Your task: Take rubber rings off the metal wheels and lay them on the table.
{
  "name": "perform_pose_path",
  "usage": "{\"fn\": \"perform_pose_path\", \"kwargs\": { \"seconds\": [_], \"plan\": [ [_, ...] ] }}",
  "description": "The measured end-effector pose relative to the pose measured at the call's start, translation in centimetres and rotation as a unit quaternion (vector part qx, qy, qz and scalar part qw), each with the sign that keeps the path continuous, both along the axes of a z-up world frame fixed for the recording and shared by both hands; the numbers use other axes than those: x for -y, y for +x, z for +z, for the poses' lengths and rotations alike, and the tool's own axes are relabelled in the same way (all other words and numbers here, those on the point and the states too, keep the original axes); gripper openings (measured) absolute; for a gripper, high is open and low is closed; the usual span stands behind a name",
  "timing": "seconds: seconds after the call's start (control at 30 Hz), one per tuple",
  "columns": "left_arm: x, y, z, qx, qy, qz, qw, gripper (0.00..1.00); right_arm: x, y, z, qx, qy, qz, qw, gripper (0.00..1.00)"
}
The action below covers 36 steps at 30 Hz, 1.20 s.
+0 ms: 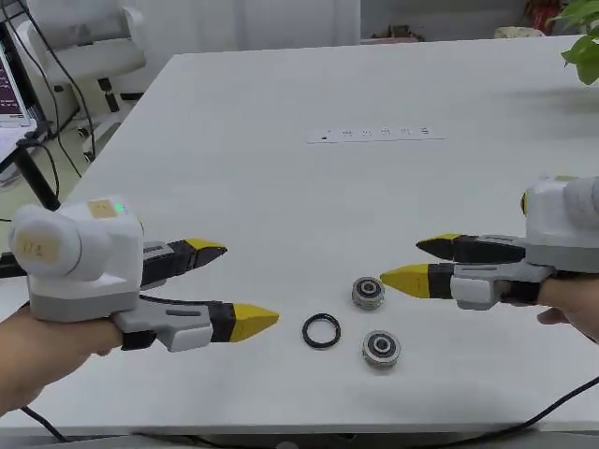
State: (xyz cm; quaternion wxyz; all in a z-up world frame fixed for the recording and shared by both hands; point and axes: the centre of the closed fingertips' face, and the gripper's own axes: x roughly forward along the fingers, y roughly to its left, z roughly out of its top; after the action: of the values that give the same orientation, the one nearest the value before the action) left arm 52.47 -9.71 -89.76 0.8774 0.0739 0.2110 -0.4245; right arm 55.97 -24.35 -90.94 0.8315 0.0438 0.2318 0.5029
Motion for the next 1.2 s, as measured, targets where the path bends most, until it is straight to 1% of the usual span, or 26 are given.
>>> {"fn": "perform_pose_path", "kwargs": {
  "seconds": [0.07,0.17,0.27,0.33,0.37,0.47,0.57,0.73,0.8,0.93,1.03,1.1,1.13,1.2],
  "plan": [
    [0.1,-0.2,-0.1,-0.001,0.000,-0.001,1.0000,0.70,0.5,-0.4,-0.1,0.007,-0.011,0.002,0.9999,0.63],
    [0.3,-0.6,-0.2,-0.003,-0.001,-0.005,1.0000,0.72,1.0,-1.0,-0.3,0.019,-0.025,0.009,0.9995,0.65],
    [0.7,-1.2,-0.3,-0.005,0.003,-0.013,0.9999,0.73,1.5,-1.7,-0.4,0.032,-0.041,0.016,0.9985,0.68],
    [0.9,-1.6,-0.5,-0.008,0.008,-0.020,0.9997,0.76,1.8,-2.0,-0.4,0.038,-0.048,0.019,0.9980,0.70],
    [1.0,-1.8,-0.6,-0.007,0.008,-0.023,0.9997,0.77,1.9,-2.2,-0.5,0.039,-0.050,0.021,0.9977,0.71],
    [1.0,-1.9,-0.6,-0.006,0.008,-0.021,0.9997,0.77,2.4,-2.8,-0.6,0.046,-0.060,0.023,0.9969,0.73],
    [0.9,-2.0,-0.5,-0.005,0.006,-0.017,0.9998,0.79,2.9,-3.2,-0.8,0.048,-0.064,0.023,0.9965,0.75],
    [0.7,-2.1,-0.2,0.001,-0.003,-0.006,1.0000,0.89,3.9,-3.9,-1.1,0.048,-0.066,0.016,0.9966,0.78],
    [0.7,-2.3,-0.1,0.004,0.003,-0.003,1.0000,0.89,4.3,-4.1,-1.3,0.047,-0.067,0.012,0.9966,0.78],
    [0.7,-2.5,0.0,0.015,0.018,-0.006,0.9997,0.91,5.0,-4.5,-1.4,0.046,-0.069,0.005,0.9966,0.79],
    [0.7,-2.5,0.0,0.014,0.014,0.001,0.9998,0.91,5.2,-4.7,-1.3,0.048,-0.072,0.002,0.9962,0.80],
    [0.8,-2.6,0.0,0.012,0.011,0.003,0.9999,0.92,5.4,-4.9,-1.5,0.053,-0.083,0.003,0.9952,0.81],
    [0.9,-2.7,0.0,0.012,0.011,0.003,0.9999,0.92,5.5,-5.0,-1.6,0.055,-0.088,0.005,0.9946,0.81],
    [0.9,-2.9,0.0,0.014,0.018,0.001,0.9997,0.92,5.6,-5.2,-1.8,0.056,-0.091,0.007,0.9942,0.81]
  ]
}}
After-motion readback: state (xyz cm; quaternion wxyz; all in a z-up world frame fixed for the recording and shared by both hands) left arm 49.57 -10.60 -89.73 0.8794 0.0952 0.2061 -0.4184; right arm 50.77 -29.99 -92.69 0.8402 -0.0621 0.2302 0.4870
